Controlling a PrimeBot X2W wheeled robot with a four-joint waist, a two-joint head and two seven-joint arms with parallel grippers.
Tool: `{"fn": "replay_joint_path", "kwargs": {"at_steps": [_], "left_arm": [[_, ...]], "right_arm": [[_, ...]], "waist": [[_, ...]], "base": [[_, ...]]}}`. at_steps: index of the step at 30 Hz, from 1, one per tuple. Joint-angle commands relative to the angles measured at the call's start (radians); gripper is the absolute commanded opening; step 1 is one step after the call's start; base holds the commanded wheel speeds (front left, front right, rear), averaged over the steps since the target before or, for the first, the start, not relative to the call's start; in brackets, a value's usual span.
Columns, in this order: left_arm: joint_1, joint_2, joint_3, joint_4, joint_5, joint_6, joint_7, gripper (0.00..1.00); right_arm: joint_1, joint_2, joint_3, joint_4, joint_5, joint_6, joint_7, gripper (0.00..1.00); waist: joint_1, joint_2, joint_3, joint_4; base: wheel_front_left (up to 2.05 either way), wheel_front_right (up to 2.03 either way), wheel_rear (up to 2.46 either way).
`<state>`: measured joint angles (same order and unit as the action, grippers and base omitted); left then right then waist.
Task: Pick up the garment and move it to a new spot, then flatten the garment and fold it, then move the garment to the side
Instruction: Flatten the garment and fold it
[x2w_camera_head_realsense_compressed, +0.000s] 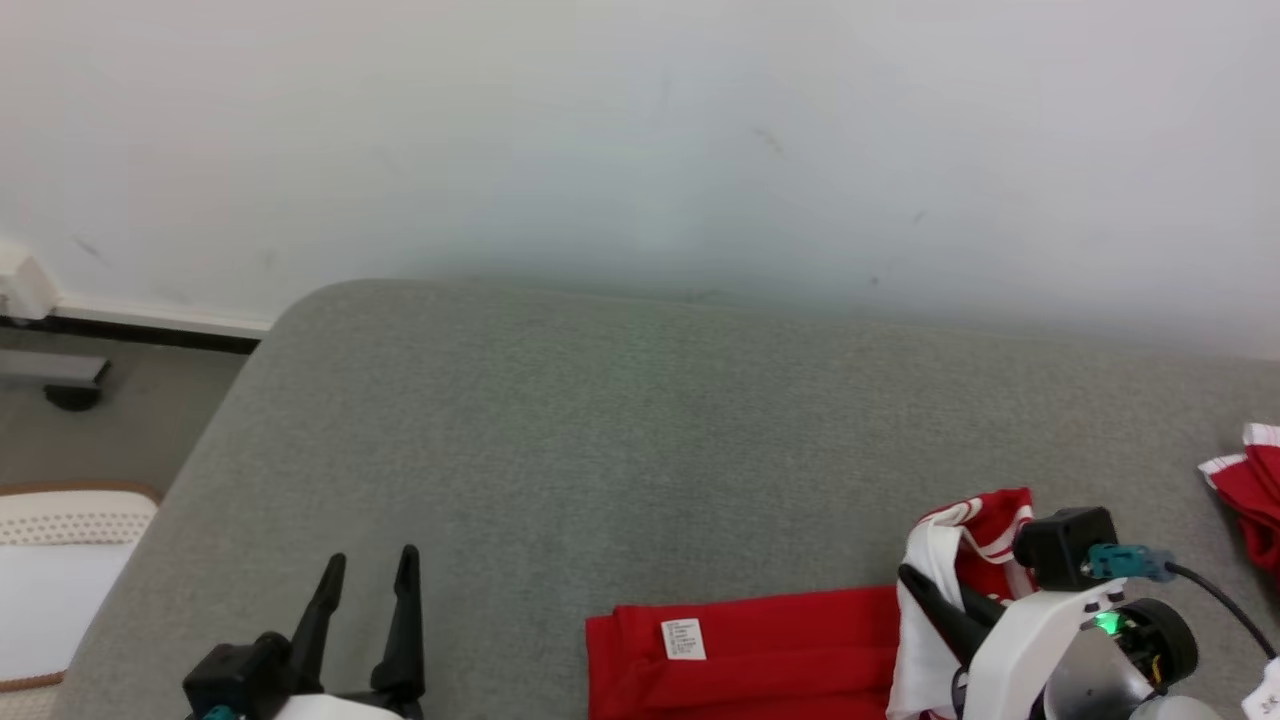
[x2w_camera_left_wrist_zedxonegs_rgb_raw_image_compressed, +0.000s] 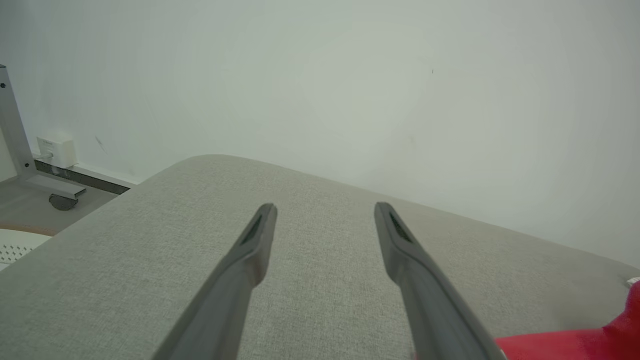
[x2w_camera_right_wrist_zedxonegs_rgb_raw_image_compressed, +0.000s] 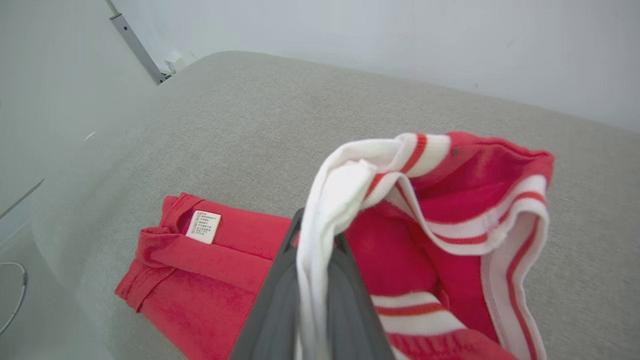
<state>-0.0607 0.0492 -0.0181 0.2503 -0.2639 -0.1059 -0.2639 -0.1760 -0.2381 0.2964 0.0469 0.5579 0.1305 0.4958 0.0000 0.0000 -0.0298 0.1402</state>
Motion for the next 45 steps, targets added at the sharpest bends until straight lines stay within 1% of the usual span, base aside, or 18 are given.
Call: {"fn": "replay_joint_path", "kwargs": {"at_steps": [1, 10, 15, 19, 25, 26, 27, 28, 29, 33, 35, 37, 41, 45], "left_arm": [[-0.001, 0.003, -0.001, 0.002, 0.005, -0.001, 0.000, 1.00], [-0.011, 0.003, -0.018, 0.008, -0.002, -0.002, 0.000, 1.00], [-0.019, 0.003, -0.025, 0.013, -0.002, -0.004, 0.000, 1.00], [-0.024, 0.003, -0.031, 0.018, -0.003, -0.005, 0.000, 1.00], [-0.028, 0.003, -0.032, 0.021, -0.005, -0.005, 0.000, 1.00], [-0.028, 0.003, -0.032, 0.022, -0.005, -0.005, 0.000, 1.00], [-0.029, 0.003, -0.031, 0.023, -0.004, -0.005, 0.000, 1.00], [-0.030, 0.003, -0.030, 0.025, -0.003, -0.004, 0.000, 1.00], [-0.031, 0.003, -0.029, 0.026, -0.003, -0.003, 0.000, 1.00], [-0.031, 0.003, -0.024, 0.028, -0.006, 0.000, 0.000, 1.00], [-0.031, 0.003, -0.020, 0.027, -0.008, 0.002, 0.000, 1.00], [-0.030, 0.003, -0.017, 0.023, -0.011, 0.001, 0.000, 1.00], [-0.028, 0.003, -0.018, 0.017, -0.017, 0.004, 0.000, 1.00], [-0.021, 0.003, -0.012, 0.007, -0.026, 0.010, 0.000, 1.00]], "right_arm": [[0.009, 0.011, 0.021, -0.004, -0.002, 0.000, 0.012, 0.00], [-0.031, 0.060, 0.133, 0.068, 0.025, 0.000, 0.012, 0.00], [-0.059, 0.082, 0.190, 0.121, 0.038, 0.000, -0.008, 0.00], [-0.088, 0.106, 0.228, 0.191, 0.062, 0.000, -0.034, 0.00], [-0.136, 0.140, 0.301, 0.312, 0.115, 0.000, -0.095, 0.00], [-0.143, 0.145, 0.316, 0.329, 0.124, 0.000, -0.104, 0.09], [-0.151, 0.150, 0.329, 0.346, 0.132, 0.000, -0.114, 0.36], [-0.160, 0.154, 0.342, 0.360, 0.140, 0.000, -0.124, 0.81], [-0.168, 0.157, 0.355, 0.372, 0.150, 0.000, -0.132, 1.00], [-0.198, 0.164, 0.407, 0.378, 0.189, 0.000, -0.189, 1.00], [-0.216, 0.165, 0.435, 0.349, 0.225, 0.000, -0.235, 1.00], [-0.226, 0.159, 0.441, 0.324, 0.271, 0.000, -0.285, 1.00], [-0.254, 0.114, 0.445, 0.264, 0.353, 0.000, -0.384, 1.00], [-0.274, 0.038, 0.417, 0.221, 0.376, 0.000, -0.482, 1.00]], "waist": [[0.0000, 0.0000, -0.012, 0.065], [0.0000, 0.0000, -0.014, 0.179], [0.0000, 0.0000, -0.008, 0.224], [0.0000, 0.0000, -0.002, 0.244], [0.0000, 0.0000, 0.007, 0.253], [0.0000, 0.0000, 0.008, 0.252], [0.0000, 0.0000, 0.009, 0.249], [0.0000, 0.0000, 0.010, 0.245], [0.0000, 0.0000, 0.010, 0.240], [0.0000, 0.0000, 0.008, 0.211], [0.0000, 0.0000, 0.007, 0.190], [0.0000, 0.0000, 0.005, 0.167], [0.0000, 0.0000, 0.002, 0.120], [0.0000, 0.0000, -0.003, 0.075]], "base": [[0.00, 0.00, 0.00], [0.00, 0.00, 0.00], [0.00, 0.00, 0.00], [0.00, 0.00, 0.00], [0.00, 0.00, 0.00], [0.00, 0.00, 0.00], [0.00, 0.00, 0.00], [0.00, 0.00, 0.00], [0.00, 0.00, 0.00], [0.00, 0.00, 0.00], [0.00, 0.00, 0.00], [0.00, 0.00, 0.00], [0.00, 0.00, 0.00], [0.00, 0.00, 0.00]]}}
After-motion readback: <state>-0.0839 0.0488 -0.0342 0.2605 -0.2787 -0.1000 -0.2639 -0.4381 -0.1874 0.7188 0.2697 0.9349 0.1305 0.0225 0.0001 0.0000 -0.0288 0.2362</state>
